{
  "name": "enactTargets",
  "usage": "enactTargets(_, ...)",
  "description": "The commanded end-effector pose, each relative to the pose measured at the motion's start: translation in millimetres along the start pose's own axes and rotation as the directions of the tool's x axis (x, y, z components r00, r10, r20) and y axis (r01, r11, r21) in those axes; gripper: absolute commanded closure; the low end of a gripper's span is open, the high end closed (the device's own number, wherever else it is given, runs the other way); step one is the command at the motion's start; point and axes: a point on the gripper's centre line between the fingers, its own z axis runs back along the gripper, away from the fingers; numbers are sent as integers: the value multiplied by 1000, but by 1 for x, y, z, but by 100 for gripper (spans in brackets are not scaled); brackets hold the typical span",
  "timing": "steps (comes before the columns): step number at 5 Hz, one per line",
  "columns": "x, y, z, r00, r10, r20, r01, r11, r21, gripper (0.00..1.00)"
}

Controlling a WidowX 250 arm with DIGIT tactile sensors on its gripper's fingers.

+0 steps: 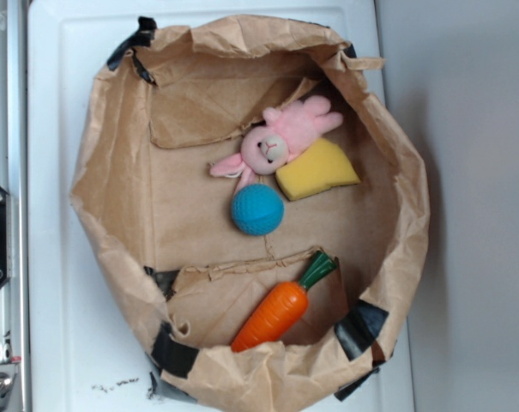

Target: Grab the carrot.

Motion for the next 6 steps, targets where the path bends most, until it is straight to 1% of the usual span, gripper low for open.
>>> enactTargets(1,0,0,0,1000,0,0,0,1000,0,0)
enactTargets(2,35,-13,-4,967,254,0,-254,965,-66,0)
enactTargets(3,57,-10,-9,873,486,43,-480,871,-106,0)
enactTargets(6,57,-10,-9,873,486,43,-480,871,-106,0)
